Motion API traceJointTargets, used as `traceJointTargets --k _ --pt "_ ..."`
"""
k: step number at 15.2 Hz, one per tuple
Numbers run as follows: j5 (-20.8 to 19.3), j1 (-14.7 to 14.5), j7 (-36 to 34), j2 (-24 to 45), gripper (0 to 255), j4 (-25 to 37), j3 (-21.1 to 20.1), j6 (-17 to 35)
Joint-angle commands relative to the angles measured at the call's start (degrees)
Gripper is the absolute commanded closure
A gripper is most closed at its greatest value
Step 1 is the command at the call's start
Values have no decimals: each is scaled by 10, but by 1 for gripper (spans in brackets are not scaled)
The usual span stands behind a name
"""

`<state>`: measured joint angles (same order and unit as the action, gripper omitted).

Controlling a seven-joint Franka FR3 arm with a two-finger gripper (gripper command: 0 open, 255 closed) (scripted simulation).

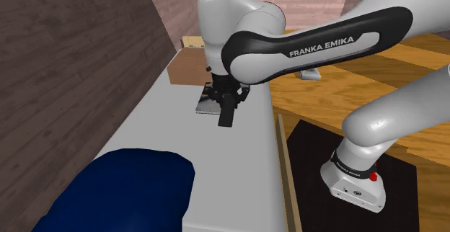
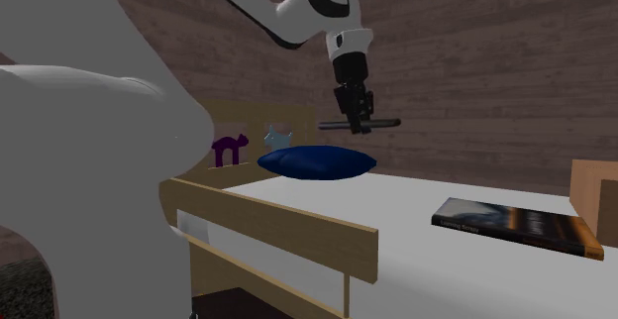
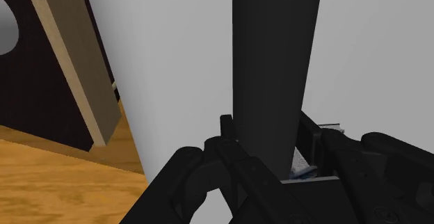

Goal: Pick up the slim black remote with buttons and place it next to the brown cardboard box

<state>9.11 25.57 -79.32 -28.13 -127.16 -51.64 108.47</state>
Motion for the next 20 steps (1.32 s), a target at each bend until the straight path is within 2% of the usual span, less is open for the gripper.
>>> traceJointTargets --k 1,11,20 --pt "-8 8 26 3 255 -11 20 12" --pt "-73 82 125 69 255 0 85 62" --pt "-151 152 184 176 255 67 120 90"
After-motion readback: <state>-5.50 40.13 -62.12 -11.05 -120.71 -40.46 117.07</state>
